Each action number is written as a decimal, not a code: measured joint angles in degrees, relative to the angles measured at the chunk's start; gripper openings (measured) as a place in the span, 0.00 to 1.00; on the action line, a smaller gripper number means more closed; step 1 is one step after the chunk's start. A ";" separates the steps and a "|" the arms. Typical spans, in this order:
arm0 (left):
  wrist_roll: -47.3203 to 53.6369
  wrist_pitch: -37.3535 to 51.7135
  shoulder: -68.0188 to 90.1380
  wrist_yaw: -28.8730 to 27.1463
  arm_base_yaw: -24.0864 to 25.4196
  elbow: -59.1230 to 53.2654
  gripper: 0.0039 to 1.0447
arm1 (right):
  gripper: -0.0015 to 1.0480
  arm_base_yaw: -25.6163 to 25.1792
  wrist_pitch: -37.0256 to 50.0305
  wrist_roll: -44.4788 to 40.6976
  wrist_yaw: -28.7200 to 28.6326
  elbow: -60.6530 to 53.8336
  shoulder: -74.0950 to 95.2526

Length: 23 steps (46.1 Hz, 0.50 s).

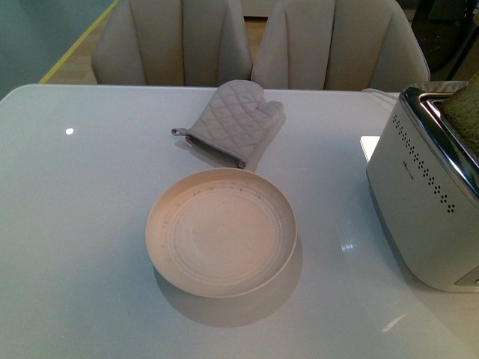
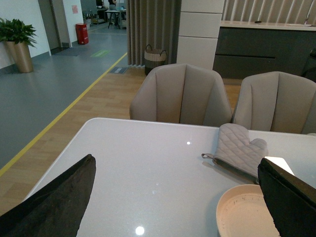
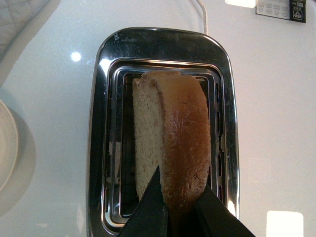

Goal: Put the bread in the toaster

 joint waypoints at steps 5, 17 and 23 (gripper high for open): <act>0.00 0.02 0.00 0.00 0.00 0.00 0.94 | 0.03 -0.13 -2.49 -0.04 0.90 2.82 1.77; 0.00 0.02 0.00 0.00 0.00 0.00 0.94 | 0.03 -0.15 -6.01 -0.42 1.57 6.88 3.72; 0.00 0.00 0.00 -0.02 0.00 0.00 0.94 | 0.03 -0.09 -6.25 -1.27 2.60 7.06 4.79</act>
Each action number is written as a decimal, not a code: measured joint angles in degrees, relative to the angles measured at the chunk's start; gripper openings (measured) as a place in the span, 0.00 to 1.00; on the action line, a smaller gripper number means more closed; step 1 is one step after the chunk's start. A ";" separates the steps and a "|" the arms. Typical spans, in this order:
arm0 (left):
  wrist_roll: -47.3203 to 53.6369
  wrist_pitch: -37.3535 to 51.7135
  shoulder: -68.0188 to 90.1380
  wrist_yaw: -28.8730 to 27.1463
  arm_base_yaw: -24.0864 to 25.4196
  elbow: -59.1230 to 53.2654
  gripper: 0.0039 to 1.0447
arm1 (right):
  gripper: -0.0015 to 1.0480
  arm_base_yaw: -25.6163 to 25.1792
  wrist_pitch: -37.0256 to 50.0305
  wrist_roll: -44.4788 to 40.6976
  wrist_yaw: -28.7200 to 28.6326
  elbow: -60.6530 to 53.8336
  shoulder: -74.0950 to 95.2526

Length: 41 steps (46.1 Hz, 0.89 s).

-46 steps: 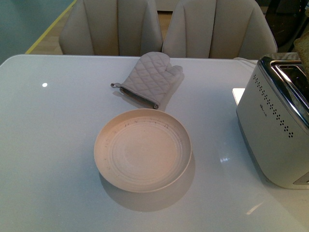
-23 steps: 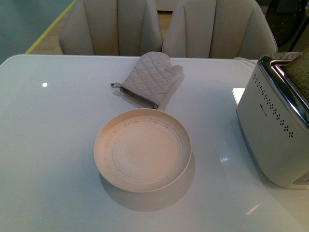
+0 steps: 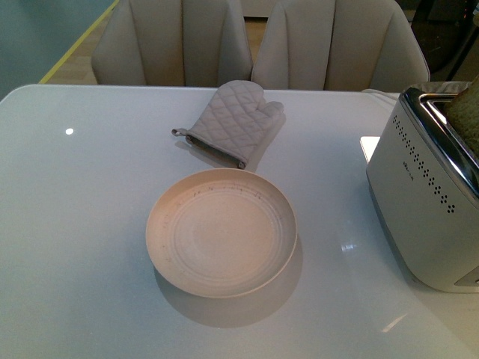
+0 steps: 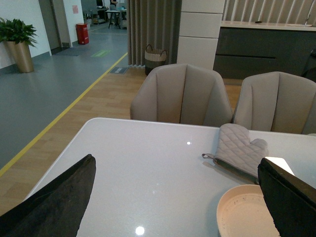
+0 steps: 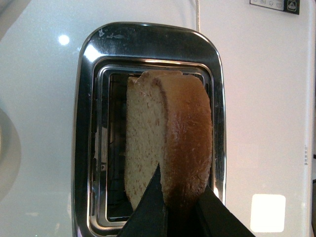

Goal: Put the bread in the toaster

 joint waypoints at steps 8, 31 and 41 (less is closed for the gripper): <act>0.00 0.00 0.00 0.02 0.00 0.00 0.94 | 0.03 0.68 0.74 0.00 0.39 -0.70 1.60; 0.00 0.00 0.00 0.02 0.00 0.00 0.94 | 0.34 2.21 6.88 3.52 -1.05 -7.56 2.38; 0.00 0.00 0.00 0.00 0.00 0.00 0.94 | 0.65 -0.17 9.70 6.93 -4.04 -8.20 -3.28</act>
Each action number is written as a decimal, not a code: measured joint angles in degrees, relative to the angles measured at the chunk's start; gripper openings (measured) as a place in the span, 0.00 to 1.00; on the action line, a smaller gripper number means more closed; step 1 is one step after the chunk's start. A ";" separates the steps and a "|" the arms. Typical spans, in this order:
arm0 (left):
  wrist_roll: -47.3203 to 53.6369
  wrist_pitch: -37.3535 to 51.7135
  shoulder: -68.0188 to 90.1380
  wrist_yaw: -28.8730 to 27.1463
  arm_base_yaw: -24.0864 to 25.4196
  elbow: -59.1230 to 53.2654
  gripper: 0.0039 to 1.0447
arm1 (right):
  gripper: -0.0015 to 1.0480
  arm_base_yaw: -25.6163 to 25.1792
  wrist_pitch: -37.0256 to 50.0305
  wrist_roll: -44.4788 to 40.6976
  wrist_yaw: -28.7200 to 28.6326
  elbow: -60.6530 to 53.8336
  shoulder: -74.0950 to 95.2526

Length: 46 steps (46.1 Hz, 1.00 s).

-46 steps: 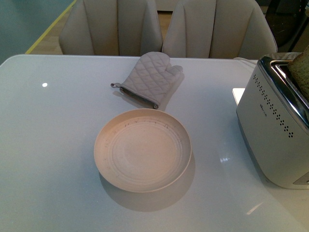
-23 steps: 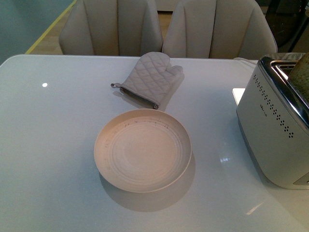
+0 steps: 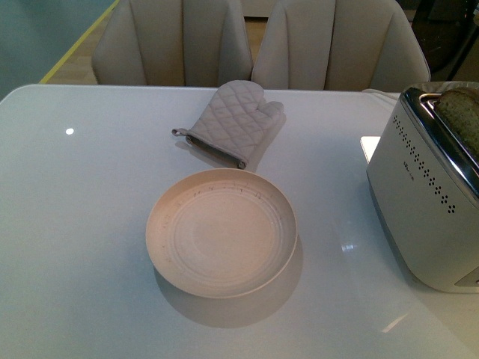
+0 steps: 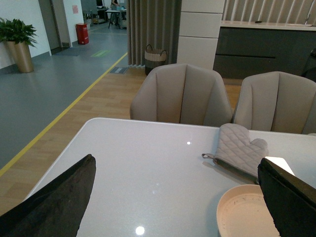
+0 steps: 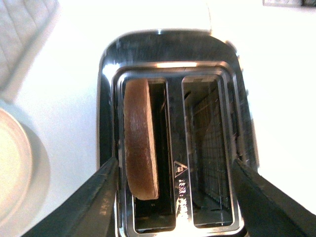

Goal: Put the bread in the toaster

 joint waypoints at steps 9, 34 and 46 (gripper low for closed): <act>0.02 0.00 0.00 0.02 0.00 0.00 0.94 | 0.91 -1.51 7.74 3.67 -1.31 -6.80 -17.35; 0.02 -0.02 0.00 0.04 0.00 0.00 0.94 | 0.04 -0.42 41.81 3.37 -5.53 -44.68 -47.04; 0.00 -0.02 0.00 0.02 0.00 0.00 0.94 | 0.02 -0.42 41.75 3.21 -5.55 -49.92 -52.39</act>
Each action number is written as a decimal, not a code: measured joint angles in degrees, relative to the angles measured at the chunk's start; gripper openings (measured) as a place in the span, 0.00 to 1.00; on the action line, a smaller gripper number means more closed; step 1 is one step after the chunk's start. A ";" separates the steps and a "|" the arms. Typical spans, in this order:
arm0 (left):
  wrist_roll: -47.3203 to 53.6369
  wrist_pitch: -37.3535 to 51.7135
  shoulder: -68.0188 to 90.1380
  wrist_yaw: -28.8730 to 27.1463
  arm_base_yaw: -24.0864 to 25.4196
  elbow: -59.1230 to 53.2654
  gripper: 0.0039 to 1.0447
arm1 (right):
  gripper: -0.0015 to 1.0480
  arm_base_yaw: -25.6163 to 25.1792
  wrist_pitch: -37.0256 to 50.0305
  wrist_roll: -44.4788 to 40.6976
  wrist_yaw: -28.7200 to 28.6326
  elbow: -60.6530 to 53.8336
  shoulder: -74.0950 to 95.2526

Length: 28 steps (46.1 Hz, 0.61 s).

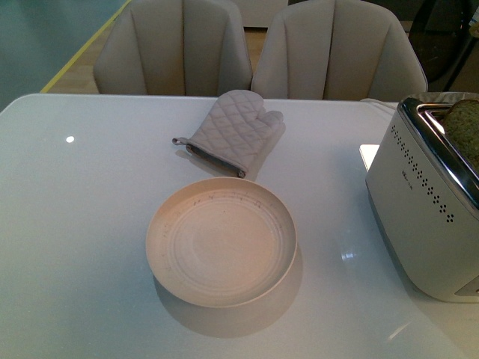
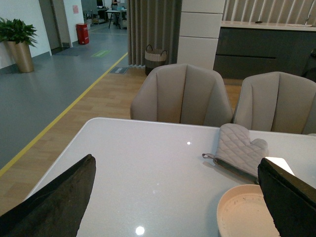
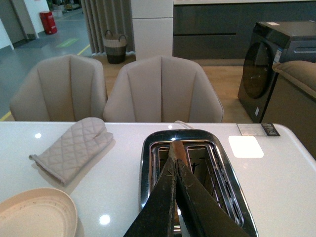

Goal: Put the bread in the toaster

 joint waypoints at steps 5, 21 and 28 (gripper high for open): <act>0.02 0.00 0.00 0.00 0.00 0.00 0.94 | 0.02 0.00 -0.85 0.00 0.02 -1.88 -2.97; 0.00 0.00 0.00 0.00 0.00 0.00 0.94 | 0.02 0.00 -6.88 0.00 0.02 -6.45 -13.55; 0.00 0.00 0.00 0.00 0.00 0.00 0.94 | 0.02 0.00 -8.11 0.00 0.00 -8.15 -17.20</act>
